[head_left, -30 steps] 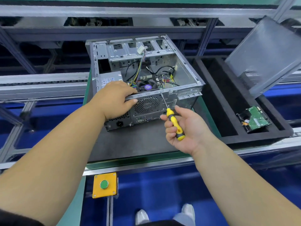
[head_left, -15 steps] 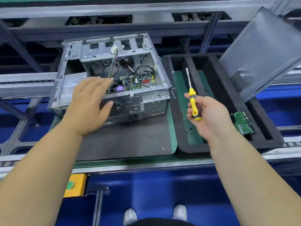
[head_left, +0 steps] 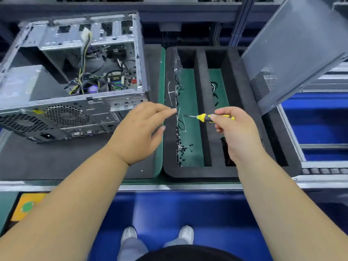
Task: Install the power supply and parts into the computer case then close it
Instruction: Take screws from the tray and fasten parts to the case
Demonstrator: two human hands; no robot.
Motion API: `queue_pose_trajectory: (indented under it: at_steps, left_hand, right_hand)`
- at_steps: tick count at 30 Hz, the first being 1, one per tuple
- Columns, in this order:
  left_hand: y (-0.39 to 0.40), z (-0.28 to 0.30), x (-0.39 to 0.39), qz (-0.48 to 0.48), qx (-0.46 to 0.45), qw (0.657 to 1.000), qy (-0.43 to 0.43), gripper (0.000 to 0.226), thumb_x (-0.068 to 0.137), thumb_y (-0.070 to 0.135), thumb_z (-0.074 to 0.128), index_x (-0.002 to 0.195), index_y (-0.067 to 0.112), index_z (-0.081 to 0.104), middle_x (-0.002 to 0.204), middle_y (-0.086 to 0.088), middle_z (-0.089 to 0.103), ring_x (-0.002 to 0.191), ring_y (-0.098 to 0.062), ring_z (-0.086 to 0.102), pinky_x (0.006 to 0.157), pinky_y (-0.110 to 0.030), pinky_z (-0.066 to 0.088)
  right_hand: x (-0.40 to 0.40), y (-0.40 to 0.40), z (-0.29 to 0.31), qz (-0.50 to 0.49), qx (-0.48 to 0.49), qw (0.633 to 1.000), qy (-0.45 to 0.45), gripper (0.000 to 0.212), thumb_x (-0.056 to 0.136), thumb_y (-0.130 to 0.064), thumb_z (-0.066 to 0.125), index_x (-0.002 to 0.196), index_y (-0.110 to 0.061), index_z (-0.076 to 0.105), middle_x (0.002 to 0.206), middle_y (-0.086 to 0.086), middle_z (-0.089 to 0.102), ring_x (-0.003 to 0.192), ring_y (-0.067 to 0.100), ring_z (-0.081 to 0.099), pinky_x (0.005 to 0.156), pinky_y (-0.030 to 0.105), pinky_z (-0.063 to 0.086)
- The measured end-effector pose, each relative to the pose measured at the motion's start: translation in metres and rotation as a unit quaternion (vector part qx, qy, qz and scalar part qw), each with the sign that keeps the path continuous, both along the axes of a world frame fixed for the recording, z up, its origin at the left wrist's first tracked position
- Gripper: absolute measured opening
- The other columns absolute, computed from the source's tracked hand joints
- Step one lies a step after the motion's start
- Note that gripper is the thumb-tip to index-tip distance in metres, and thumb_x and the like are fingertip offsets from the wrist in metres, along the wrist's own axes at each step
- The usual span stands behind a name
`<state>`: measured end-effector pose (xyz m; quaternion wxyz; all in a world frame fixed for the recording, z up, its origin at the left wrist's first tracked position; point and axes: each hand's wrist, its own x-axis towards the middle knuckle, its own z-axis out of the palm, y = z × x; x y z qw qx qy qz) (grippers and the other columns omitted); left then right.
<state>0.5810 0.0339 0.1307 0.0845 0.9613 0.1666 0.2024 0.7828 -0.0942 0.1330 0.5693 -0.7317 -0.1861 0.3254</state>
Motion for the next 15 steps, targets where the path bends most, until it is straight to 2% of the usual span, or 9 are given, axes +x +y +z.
queue_pose_trajectory:
  at_steps: [2,4,6,8,10,15]
  left_hand:
    - [-0.005,-0.013,0.007,0.012,-0.018,1.000,0.010,0.045,0.088,0.006,0.060,0.133,0.007,0.056,0.123,-0.008,0.060,0.112,-0.030,0.053,0.104,-0.038,0.038]
    - [-0.009,-0.025,0.012,0.028,-0.039,0.999,0.017,0.045,0.088,0.006,0.061,0.132,0.008,0.057,0.122,-0.007,0.060,0.112,-0.030,0.053,0.103,-0.038,0.039]
    - [-0.012,-0.037,0.014,0.046,-0.065,0.997,0.025,0.045,0.088,0.007,0.062,0.132,0.009,0.057,0.121,-0.006,0.061,0.111,-0.029,0.054,0.103,-0.036,0.039]
    - [-0.015,-0.048,0.015,0.066,-0.098,0.993,0.031,0.044,0.088,0.008,0.062,0.132,0.012,0.058,0.121,-0.004,0.062,0.112,-0.027,0.054,0.103,-0.035,0.039]
    - [-0.018,-0.059,0.016,0.087,-0.137,0.986,0.032,0.044,0.089,0.009,0.062,0.132,0.016,0.058,0.121,-0.002,0.062,0.114,-0.025,0.053,0.104,-0.034,0.038]
    - [-0.019,-0.079,0.024,0.121,-0.204,0.971,0.038,0.039,0.091,0.013,0.058,0.129,0.022,0.060,0.122,0.005,0.061,0.118,-0.018,0.051,0.105,-0.028,0.035]
  right_hand:
    - [0.007,-0.003,-0.009,0.017,-0.020,0.999,-0.040,0.016,0.074,-0.029,0.072,0.087,-0.023,0.067,0.083,0.002,0.070,0.065,0.011,0.056,0.069,0.034,0.050]
    - [0.013,-0.004,-0.021,0.038,-0.023,0.997,-0.068,0.006,0.082,-0.021,0.072,0.086,-0.019,0.066,0.066,-0.014,0.066,0.057,0.000,0.058,0.064,0.022,0.045]
    - [0.016,-0.004,-0.032,0.060,-0.036,0.992,-0.104,0.004,0.086,-0.018,0.069,0.085,-0.016,0.066,0.067,-0.024,0.065,0.058,-0.008,0.060,0.057,0.010,0.041]
    - [0.017,-0.005,-0.040,0.081,-0.050,0.987,-0.132,0.005,0.088,-0.019,0.067,0.085,-0.017,0.066,0.071,-0.031,0.064,0.065,-0.015,0.059,0.054,0.005,0.040]
    - [0.017,-0.005,-0.047,0.100,-0.070,0.983,-0.140,0.005,0.090,-0.024,0.064,0.086,-0.022,0.065,0.072,-0.031,0.064,0.069,-0.015,0.059,0.056,0.010,0.040]
    - [0.018,-0.001,-0.062,0.143,-0.089,0.970,-0.173,0.012,0.092,-0.032,0.061,0.082,-0.025,0.063,0.074,-0.015,0.066,0.068,-0.010,0.056,0.058,0.018,0.038]
